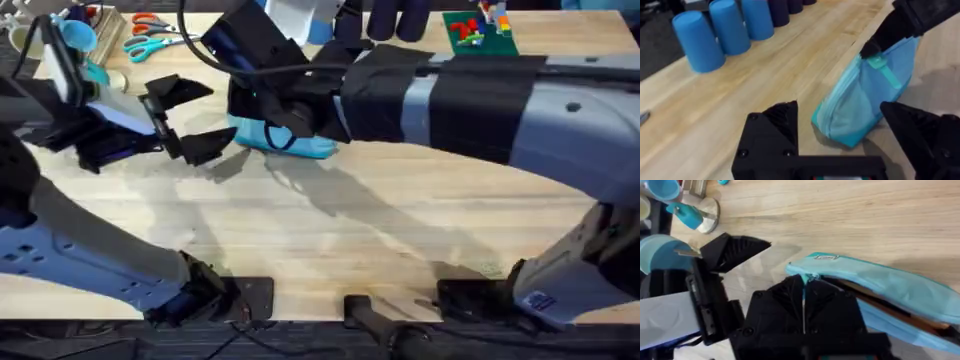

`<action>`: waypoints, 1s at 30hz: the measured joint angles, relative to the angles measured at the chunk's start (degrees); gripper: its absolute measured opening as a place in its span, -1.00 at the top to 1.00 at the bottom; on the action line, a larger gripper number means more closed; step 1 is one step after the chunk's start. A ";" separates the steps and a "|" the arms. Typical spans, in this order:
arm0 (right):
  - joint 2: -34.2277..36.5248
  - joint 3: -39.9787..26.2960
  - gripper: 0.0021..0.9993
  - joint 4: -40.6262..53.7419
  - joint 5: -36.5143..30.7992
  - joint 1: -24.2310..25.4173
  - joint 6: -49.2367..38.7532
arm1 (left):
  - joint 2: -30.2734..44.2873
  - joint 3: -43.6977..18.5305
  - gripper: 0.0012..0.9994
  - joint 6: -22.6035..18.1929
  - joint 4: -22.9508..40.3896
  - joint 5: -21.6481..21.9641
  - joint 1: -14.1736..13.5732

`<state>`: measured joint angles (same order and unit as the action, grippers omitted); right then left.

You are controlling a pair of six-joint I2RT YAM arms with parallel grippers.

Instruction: Unzip the bag, pick up the pens from the table one at a time and place them inside, then zip the bag closed.

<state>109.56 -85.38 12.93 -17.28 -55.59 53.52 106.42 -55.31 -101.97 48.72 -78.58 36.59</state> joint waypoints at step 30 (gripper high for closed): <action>0.00 0.00 0.94 0.00 -0.48 0.17 -0.01 | 0.08 0.00 0.58 12.88 -13.09 2.38 -10.42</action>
<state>109.56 -85.38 12.93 -17.76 -55.43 53.52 106.50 -55.31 -89.09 35.64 -76.20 26.17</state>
